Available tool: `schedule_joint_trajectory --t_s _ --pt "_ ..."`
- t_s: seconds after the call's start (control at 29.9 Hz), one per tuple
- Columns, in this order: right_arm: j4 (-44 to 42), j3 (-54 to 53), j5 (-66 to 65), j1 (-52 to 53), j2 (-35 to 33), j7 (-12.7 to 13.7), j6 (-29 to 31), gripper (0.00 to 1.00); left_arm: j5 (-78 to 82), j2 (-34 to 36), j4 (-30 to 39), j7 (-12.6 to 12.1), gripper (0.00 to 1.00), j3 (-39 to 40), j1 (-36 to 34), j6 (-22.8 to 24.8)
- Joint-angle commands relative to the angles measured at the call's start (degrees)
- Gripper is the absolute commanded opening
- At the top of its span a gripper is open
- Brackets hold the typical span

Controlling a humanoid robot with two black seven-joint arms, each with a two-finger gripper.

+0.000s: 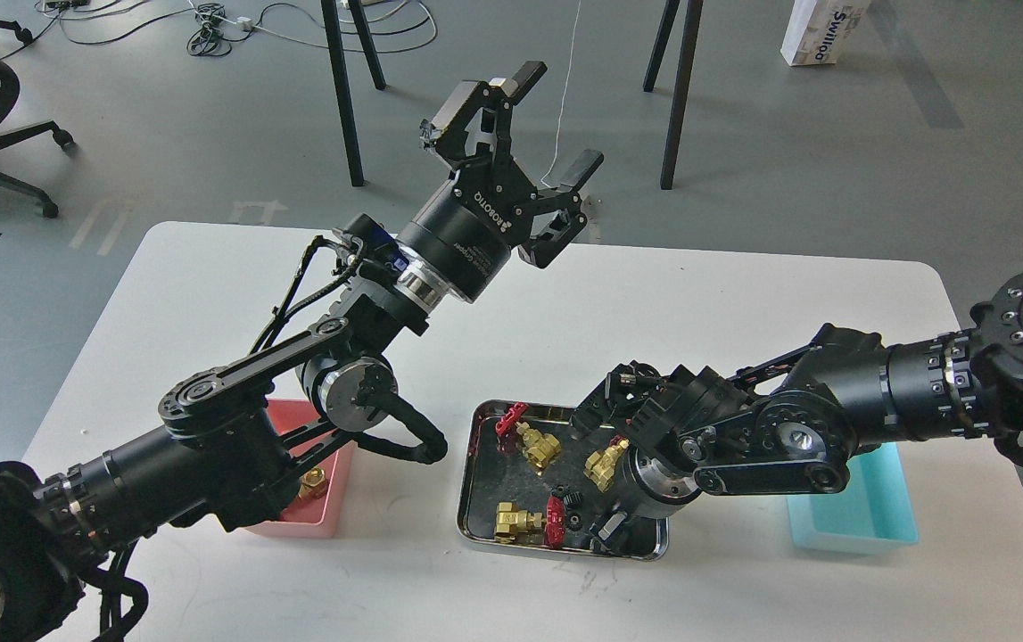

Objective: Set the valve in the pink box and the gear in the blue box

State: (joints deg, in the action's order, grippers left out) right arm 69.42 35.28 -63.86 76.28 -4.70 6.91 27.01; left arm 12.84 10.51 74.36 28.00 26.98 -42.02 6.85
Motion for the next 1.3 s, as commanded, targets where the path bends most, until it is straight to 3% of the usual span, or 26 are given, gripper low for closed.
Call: schedule_joint_trajectory --t_s 0.0,0.27,0.47,0.6,0.74,1.0,1.17,1.2,1.27 --pt "0.71 0.05 0.49 0.80 -0.48 0.04 0.23 0.14 -0.09 -0.05 -0.01 0.00 0.96 -0.09 0.09 0.00" --pt "6.24 -2.67 6.19 8.69 -5.57 0.12 0.41 0.10 -0.01 -0.31 -0.45 0.00 0.97 -0.09 0.18 0.00" --pt "10.11 -2.76 6.29 15.39 -20.49 0.12 0.85 0.10 -0.01 -0.49 -0.45 0.00 0.97 -0.09 0.79 0.09" --pt "11.17 -2.58 6.20 14.87 -32.89 4.59 0.99 0.10 0.08 -2.42 -0.62 0.00 0.97 -0.17 0.71 0.00" --pt "12.13 -3.02 6.20 11.63 -41.95 5.31 0.99 0.11 2.19 -2.95 -1.94 0.00 0.97 -0.09 0.79 0.00" --pt "15.04 -4.07 5.85 6.52 -46.19 5.92 0.99 0.15 2.37 -3.65 -2.12 0.00 0.97 -0.17 0.79 0.00" --pt "14.95 -4.87 5.67 4.85 -46.36 6.71 0.99 0.33 2.37 -3.74 -2.47 0.00 0.97 -0.17 0.79 0.09" --pt "14.86 -4.96 5.76 4.67 -46.36 6.98 0.99 0.40 2.37 -3.74 -2.47 0.00 0.97 -0.17 0.79 0.18" --pt "14.78 -5.48 6.02 4.49 -46.36 7.15 0.99 0.74 2.37 -3.74 -2.47 0.00 0.97 -0.17 0.79 0.18"
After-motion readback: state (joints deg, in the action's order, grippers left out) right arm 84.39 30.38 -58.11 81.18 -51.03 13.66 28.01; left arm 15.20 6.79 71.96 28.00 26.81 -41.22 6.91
